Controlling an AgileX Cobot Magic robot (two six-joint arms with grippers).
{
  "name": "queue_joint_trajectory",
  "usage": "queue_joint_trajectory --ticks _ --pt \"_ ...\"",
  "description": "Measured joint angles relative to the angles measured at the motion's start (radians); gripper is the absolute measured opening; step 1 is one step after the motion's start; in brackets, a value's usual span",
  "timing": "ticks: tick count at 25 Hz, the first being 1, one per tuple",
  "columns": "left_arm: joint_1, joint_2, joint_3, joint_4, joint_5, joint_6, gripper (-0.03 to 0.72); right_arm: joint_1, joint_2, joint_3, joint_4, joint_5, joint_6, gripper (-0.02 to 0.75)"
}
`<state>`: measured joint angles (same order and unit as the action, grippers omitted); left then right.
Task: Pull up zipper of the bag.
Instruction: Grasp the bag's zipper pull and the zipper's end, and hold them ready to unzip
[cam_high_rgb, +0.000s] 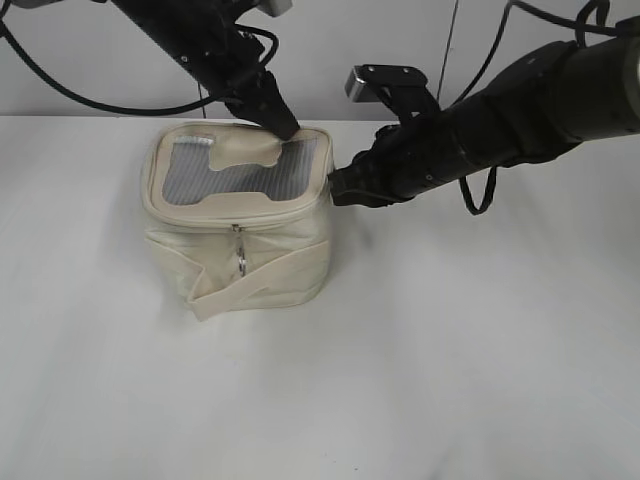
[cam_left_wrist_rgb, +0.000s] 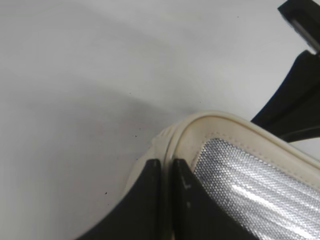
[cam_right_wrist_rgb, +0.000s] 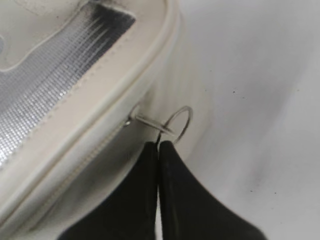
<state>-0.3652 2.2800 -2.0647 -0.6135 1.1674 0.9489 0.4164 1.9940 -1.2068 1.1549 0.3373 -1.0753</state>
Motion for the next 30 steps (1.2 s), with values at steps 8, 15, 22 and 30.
queue_joint_trajectory --ticks 8,15,22,30 --pt "0.0 0.0 0.0 0.004 -0.011 -0.049 0.027 -0.025 -0.122 0.159 -0.011 0.028 0.008 0.008" --pt "-0.001 0.0 0.0 0.005 -0.013 -0.074 0.027 -0.028 -0.182 0.21 0.042 0.025 -0.018 0.04" --pt "-0.001 0.0 0.0 0.005 -0.014 -0.077 0.027 -0.028 -0.105 0.134 0.155 0.014 -0.09 0.418" --pt "-0.001 0.0 0.0 0.007 -0.015 -0.077 0.027 -0.028 0.007 0.044 0.232 0.014 -0.166 0.41"
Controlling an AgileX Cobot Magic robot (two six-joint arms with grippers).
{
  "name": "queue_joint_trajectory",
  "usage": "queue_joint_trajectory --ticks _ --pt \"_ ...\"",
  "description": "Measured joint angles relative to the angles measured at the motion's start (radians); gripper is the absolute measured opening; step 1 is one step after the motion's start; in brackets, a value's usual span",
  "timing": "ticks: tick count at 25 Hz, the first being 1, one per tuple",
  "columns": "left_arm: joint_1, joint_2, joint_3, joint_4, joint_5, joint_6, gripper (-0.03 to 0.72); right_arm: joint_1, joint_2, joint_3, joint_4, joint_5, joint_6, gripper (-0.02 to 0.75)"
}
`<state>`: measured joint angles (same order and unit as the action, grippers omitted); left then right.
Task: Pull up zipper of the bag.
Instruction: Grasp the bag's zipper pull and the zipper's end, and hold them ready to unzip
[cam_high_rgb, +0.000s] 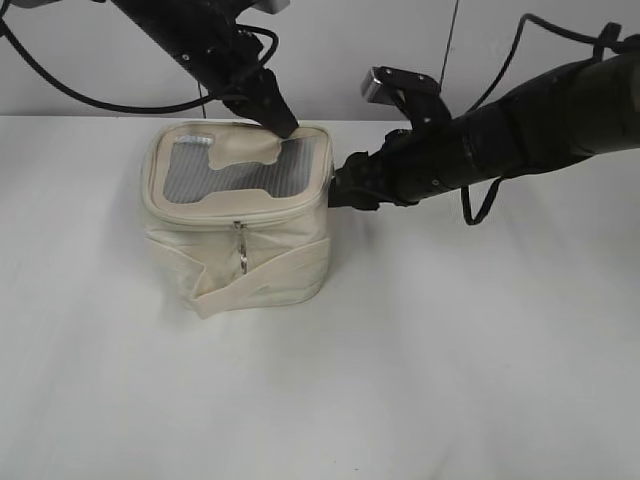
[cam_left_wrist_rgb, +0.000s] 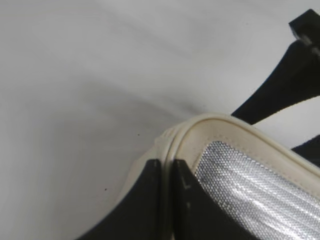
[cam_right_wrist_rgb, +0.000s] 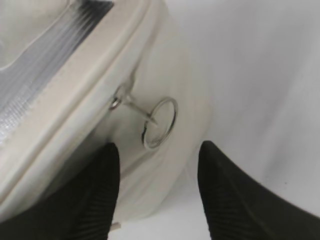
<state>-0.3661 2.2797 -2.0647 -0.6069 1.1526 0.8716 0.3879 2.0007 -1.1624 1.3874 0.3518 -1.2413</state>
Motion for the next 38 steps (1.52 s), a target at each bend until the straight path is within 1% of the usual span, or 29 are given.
queue_joint_trajectory --ticks 2,4,5,8,9,10,14,21,28,35,38 --pt "0.001 -0.001 0.0 0.004 -0.005 0.0 0.027 -0.002 0.025 -0.031 0.015 0.0 -0.018 0.403" --pt "0.004 -0.001 0.0 0.007 -0.009 -0.001 0.027 -0.003 0.054 -0.066 0.027 -0.001 -0.026 0.363" --pt "0.006 -0.001 0.0 0.007 -0.012 -0.001 0.027 -0.003 0.065 -0.084 0.031 -0.001 -0.028 0.312" --pt "0.006 -0.001 0.0 0.007 -0.013 -0.004 0.027 -0.002 0.086 -0.114 0.042 -0.001 -0.03 0.08" --pt "0.006 -0.001 0.0 0.007 -0.013 -0.004 0.027 -0.002 0.086 -0.115 0.042 -0.001 -0.03 0.037" --pt "0.006 -0.001 0.0 0.007 -0.013 -0.004 0.027 -0.002 0.086 -0.115 0.041 0.0 -0.029 0.017" --pt "0.006 -0.001 0.0 0.007 -0.014 -0.004 0.027 -0.006 0.083 -0.099 0.022 0.004 0.005 0.008" --pt "0.005 -0.001 0.0 0.008 -0.017 -0.004 0.027 -0.009 -0.024 0.041 0.022 -0.015 -0.001 0.008" --pt "0.005 -0.001 0.0 0.008 -0.019 -0.019 0.025 -0.009 -0.133 0.132 0.022 -0.011 -0.003 0.008" --pt "0.004 -0.001 0.0 0.008 -0.021 -0.061 0.025 -0.009 -0.249 0.254 0.027 0.054 -0.003 0.008" --pt "0.003 -0.001 0.0 0.007 -0.025 -0.099 0.025 -0.009 -0.302 0.301 0.017 0.096 -0.003 0.008"
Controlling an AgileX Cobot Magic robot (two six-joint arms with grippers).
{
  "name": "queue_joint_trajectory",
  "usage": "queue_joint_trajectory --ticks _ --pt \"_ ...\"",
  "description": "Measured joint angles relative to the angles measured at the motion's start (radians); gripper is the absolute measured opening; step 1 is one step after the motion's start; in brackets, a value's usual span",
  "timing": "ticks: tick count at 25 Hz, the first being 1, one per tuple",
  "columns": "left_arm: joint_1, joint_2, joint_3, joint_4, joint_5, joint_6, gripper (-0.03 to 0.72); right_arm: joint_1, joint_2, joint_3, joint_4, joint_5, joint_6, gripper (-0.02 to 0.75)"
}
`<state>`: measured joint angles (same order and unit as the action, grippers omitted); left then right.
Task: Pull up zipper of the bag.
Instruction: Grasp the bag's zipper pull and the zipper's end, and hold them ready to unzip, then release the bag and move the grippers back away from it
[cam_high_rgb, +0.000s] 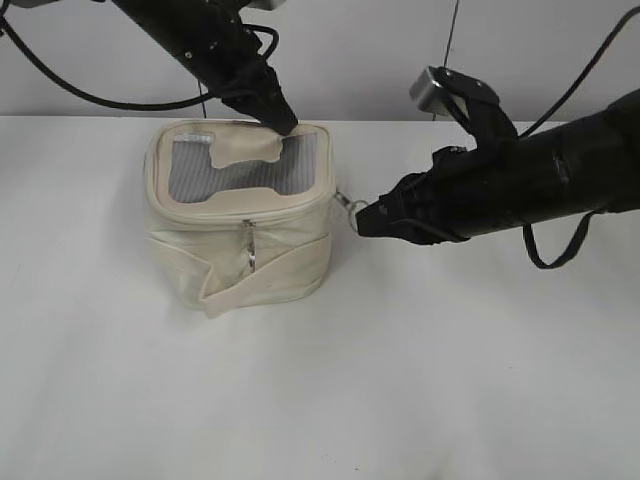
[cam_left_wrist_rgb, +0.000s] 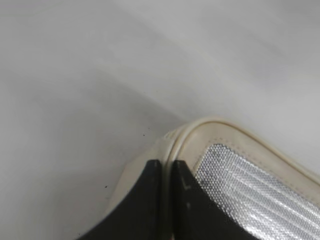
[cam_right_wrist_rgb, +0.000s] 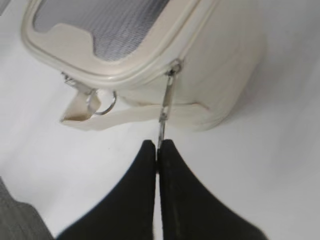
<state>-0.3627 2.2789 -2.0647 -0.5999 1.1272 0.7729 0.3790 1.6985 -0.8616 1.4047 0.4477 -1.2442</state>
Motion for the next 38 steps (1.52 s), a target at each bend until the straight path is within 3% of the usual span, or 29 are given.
queue_joint_trajectory --ticks 4,13,20,24,29,32,38 --pt "-0.007 0.0 0.0 -0.001 -0.005 -0.053 0.024 0.022 -0.038 0.021 -0.01 0.046 0.0 0.008" --pt "-0.02 0.0 0.0 0.022 -0.028 -0.164 0.022 0.301 0.022 -0.011 0.089 -0.178 0.0 0.008" --pt "-0.029 -0.001 0.0 0.035 -0.037 -0.198 0.022 0.427 0.149 -0.183 0.11 -0.253 0.029 0.008" --pt "-0.029 -0.001 0.0 0.029 -0.039 -0.215 0.051 0.415 0.152 -0.176 0.073 -0.237 0.129 0.046" --pt "-0.029 -0.01 0.0 -0.014 -0.071 -0.236 0.27 0.325 0.105 -0.083 -0.097 -0.071 0.275 0.33" --pt "-0.029 -0.037 0.0 -0.017 -0.07 -0.252 0.28 0.245 0.006 -0.015 -0.207 -0.033 0.353 0.396" --pt "-0.029 -0.171 0.033 0.078 -0.066 -0.325 0.251 0.1 -0.222 0.122 -0.542 0.048 0.633 0.413"
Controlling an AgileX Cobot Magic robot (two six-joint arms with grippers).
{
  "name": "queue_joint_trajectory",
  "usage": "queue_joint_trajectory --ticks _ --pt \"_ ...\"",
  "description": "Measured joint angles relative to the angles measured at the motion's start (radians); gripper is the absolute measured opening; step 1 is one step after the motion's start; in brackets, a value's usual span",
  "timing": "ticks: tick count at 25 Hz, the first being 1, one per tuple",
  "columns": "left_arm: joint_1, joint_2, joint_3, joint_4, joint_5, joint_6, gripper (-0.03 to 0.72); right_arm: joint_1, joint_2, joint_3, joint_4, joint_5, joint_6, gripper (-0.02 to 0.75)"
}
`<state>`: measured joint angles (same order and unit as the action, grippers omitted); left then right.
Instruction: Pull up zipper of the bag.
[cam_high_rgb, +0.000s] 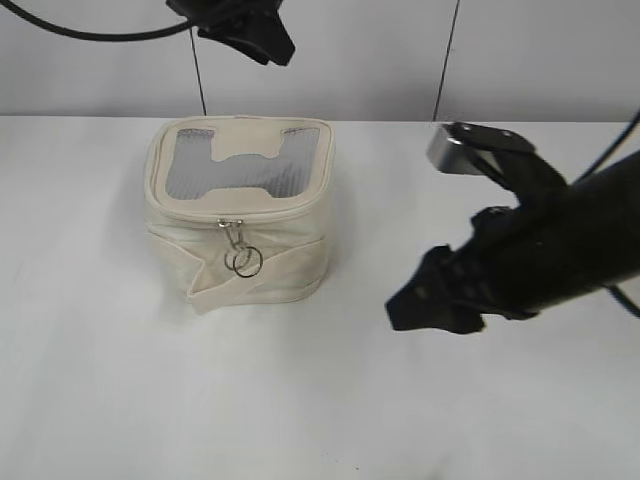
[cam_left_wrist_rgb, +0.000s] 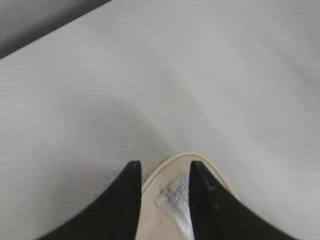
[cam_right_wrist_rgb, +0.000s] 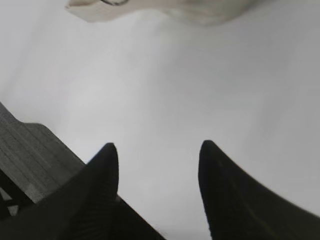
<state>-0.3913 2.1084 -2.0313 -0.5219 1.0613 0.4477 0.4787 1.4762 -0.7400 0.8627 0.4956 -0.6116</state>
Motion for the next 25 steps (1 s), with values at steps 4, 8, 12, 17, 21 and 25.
queue_joint_trajectory --ticks 4,8,12,17,21,25 --pt "0.0 -0.148 0.162 0.095 -0.034 -0.053 0.239 -0.06 -0.157 0.048 -0.317 0.122 0.251 0.414" --pt "0.0 -0.397 0.478 0.145 -0.139 -0.082 0.223 -0.067 -0.322 0.05 -0.585 0.295 0.432 0.414" --pt "0.0 -0.767 0.82 0.224 -0.241 -0.165 0.22 -0.067 -0.496 0.073 -0.696 0.423 0.477 0.414" --pt "0.0 -1.311 1.19 0.375 -0.217 -0.327 0.218 -0.067 -0.8 0.197 -0.735 0.547 0.488 0.414" --pt "0.017 -1.717 1.331 0.474 -0.068 -0.441 0.218 -0.067 -1.075 0.224 -0.74 0.56 0.5 0.414" --pt "0.041 -2.015 1.397 0.548 0.065 -0.466 0.218 -0.067 -1.313 0.229 -0.74 0.556 0.504 0.403"
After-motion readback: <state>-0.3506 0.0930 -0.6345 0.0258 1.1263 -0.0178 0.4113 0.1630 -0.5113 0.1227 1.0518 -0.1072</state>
